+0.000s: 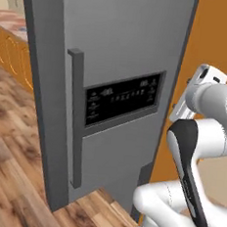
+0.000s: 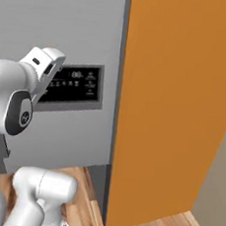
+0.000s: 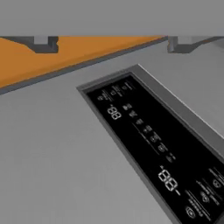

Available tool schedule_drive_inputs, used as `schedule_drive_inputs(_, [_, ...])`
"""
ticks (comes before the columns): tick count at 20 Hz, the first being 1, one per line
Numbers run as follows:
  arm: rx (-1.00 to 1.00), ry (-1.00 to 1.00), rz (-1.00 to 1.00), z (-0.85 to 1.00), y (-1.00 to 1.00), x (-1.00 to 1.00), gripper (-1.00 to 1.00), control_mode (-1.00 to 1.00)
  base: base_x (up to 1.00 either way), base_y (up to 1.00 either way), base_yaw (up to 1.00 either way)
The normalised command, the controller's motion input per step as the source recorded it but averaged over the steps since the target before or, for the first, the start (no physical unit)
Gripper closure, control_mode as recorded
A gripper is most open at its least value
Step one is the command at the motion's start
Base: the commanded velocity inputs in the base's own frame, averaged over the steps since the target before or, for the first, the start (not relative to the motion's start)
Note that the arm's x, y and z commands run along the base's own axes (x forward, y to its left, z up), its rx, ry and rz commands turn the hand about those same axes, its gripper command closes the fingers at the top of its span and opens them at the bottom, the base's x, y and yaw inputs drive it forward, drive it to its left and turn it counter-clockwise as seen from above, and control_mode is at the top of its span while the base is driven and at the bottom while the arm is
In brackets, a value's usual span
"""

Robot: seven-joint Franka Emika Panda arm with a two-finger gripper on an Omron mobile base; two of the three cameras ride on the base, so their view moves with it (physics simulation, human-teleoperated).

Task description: Place the fish on the counter behind the older fish on the same shelf of the fridge to maintain FIFO order. Close the fridge door when finished.

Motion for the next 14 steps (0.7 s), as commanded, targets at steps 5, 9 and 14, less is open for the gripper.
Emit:
schedule_drive_inputs(5, [0.00, 0.00, 0.00, 0.00, 0.00, 0.00, -1.00, 1.00, 0.36, -0.01, 0.41])
schedule_drive_inputs(9, [0.01, 0.00, 0.11, -0.16, -0.03, 0.46, -1.00, -1.00, 0.33, -0.03, 0.16])
schedule_drive_inputs(14, [0.03, 0.03, 0.12, -0.15, -0.08, 0.97, -1.00, -1.00, 0.00, 0.00, 0.00])
